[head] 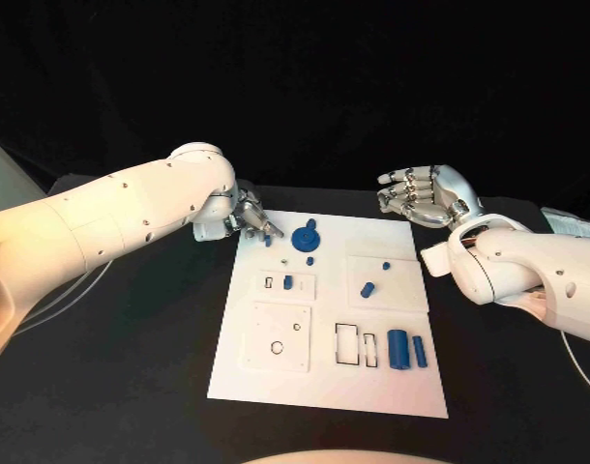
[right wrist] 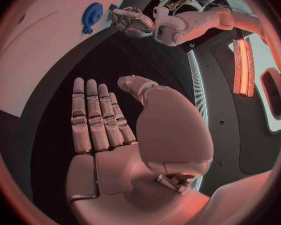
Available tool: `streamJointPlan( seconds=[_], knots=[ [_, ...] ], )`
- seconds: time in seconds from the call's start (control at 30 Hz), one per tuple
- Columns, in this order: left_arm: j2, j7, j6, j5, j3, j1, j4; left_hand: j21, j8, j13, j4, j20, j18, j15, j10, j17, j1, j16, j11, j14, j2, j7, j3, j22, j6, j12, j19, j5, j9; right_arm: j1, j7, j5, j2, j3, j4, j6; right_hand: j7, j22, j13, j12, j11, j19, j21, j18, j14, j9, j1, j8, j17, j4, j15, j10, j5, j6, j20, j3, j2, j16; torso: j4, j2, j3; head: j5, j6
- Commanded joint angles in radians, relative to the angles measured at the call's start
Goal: Assemble the parts on the task board
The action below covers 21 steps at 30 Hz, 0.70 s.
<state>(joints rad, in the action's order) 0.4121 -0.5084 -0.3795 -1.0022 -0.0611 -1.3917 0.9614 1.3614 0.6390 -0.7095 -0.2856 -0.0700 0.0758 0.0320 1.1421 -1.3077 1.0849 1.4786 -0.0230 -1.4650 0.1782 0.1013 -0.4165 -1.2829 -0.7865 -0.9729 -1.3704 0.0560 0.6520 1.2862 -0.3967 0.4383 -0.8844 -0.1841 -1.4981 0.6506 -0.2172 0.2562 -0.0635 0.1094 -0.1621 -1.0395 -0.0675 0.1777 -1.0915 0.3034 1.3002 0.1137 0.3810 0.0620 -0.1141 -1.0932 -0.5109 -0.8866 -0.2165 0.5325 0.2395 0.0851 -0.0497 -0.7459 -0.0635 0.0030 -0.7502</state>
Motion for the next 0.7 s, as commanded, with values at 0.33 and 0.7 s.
streamJointPlan(
  seconds=[0.33, 0.7],
  knots=[
    [0.002, 0.000, -0.034, 0.013, -0.001, 0.001, 0.005, 0.006, 0.001, -0.009, 0.004, 0.004, 0.000, 0.009, 0.016, -0.104, 0.027, 0.010, 0.003, -0.056, -0.027, -0.007, -0.014, -0.003, -0.036, -0.019, -0.003, -0.003, -0.008, 0.000, -0.007, 0.002, 0.003, 0.000, 0.001, -0.016, -0.012, -0.002, 0.001, -0.004, -0.004, -0.007, 0.000, 0.004, -0.005, -0.001, -0.002, -0.004, -0.002, -0.003, -0.003, 0.007, -0.004, 0.001, -0.003, 0.000, -0.005, -0.004, -0.0004, -0.001, 0.0009, -0.002, -0.005],
    [0.006, -0.001, -0.019, 0.028, 0.000, 0.002, 0.017, 0.009, 0.050, -0.019, 0.020, 0.015, 0.000, 0.024, 0.028, -0.112, 0.078, 0.014, 0.021, -0.059, -0.046, -0.027, -0.095, -0.008, -0.052, -0.038, -0.006, -0.003, 0.032, 0.000, -0.005, 0.002, 0.006, 0.000, 0.005, -0.017, -0.014, -0.003, 0.001, -0.005, -0.005, -0.006, 0.000, 0.004, -0.005, -0.002, -0.002, -0.004, -0.003, -0.004, -0.004, 0.007, -0.005, 0.001, -0.004, 0.000, -0.006, -0.005, -0.0001, -0.002, 0.0006, -0.003, -0.007]
  ],
)
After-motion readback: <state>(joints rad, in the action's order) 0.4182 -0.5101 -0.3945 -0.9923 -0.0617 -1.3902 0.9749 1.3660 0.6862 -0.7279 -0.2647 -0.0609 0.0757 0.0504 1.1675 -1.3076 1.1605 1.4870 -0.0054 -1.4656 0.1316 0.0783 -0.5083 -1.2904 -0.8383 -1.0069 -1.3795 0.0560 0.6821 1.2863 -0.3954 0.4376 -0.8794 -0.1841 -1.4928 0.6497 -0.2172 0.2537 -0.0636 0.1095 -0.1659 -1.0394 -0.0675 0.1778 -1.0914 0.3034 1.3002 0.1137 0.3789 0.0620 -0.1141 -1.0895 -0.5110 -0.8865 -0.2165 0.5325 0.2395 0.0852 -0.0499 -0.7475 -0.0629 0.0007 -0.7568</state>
